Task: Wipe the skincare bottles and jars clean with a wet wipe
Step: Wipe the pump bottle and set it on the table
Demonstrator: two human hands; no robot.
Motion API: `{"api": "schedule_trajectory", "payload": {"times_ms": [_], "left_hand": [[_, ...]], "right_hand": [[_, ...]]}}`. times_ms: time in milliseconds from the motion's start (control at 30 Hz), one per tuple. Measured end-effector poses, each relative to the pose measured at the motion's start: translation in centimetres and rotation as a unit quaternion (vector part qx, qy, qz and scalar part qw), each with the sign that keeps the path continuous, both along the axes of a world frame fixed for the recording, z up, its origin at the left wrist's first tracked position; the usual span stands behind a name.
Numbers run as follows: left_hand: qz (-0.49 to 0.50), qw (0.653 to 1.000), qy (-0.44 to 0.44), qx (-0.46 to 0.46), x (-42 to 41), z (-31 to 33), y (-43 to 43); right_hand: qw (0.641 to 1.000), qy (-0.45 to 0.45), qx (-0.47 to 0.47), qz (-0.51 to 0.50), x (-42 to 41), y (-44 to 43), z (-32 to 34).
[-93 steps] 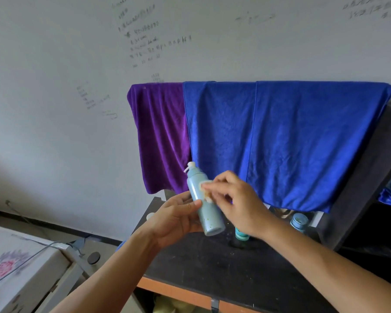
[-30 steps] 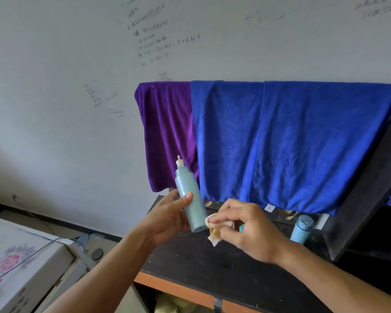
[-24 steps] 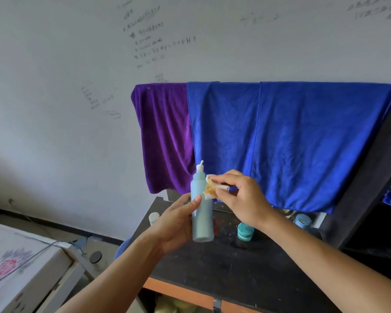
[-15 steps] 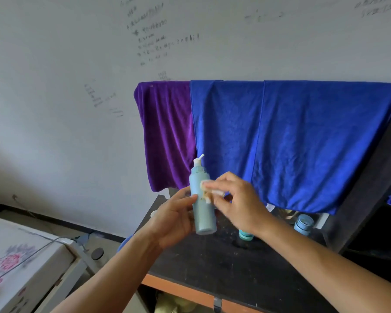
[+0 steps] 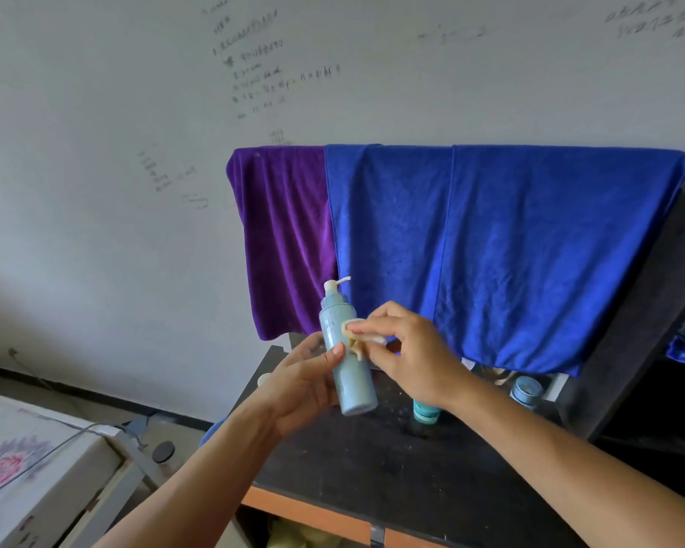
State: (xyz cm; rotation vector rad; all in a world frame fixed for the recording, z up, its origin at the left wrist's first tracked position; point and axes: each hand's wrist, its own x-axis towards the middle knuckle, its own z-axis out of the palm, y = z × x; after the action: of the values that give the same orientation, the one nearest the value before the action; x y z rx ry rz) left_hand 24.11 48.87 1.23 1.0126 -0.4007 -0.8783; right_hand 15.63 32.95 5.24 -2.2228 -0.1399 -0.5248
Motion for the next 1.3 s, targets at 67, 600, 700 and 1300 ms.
{"api": "schedule_trajectory", "payload": {"times_ms": [67, 600, 700, 1300], "left_hand": [[0.027, 0.999, 0.004, 0.02, 0.4, -0.1, 0.6], [-0.045, 0.999, -0.006, -0.003, -0.3, -0.3, 1.4], [-0.033, 0.999, -0.025, 0.023, -0.6, -0.2, 1.3], [-0.011, 0.999, -0.025, 0.039, -0.7, 0.4, 0.9]], "right_hand": [[0.997, 0.05, -0.025, 0.051, -1.7, 0.4, -1.4], [0.989, 0.053, 0.135, 0.023, -1.6, -0.5, -1.8], [0.995, 0.001, 0.095, -0.033, -0.2, -0.7, -0.4], [0.999, -0.003, 0.046, -0.023, 1.1, -0.4, 0.4]]}}
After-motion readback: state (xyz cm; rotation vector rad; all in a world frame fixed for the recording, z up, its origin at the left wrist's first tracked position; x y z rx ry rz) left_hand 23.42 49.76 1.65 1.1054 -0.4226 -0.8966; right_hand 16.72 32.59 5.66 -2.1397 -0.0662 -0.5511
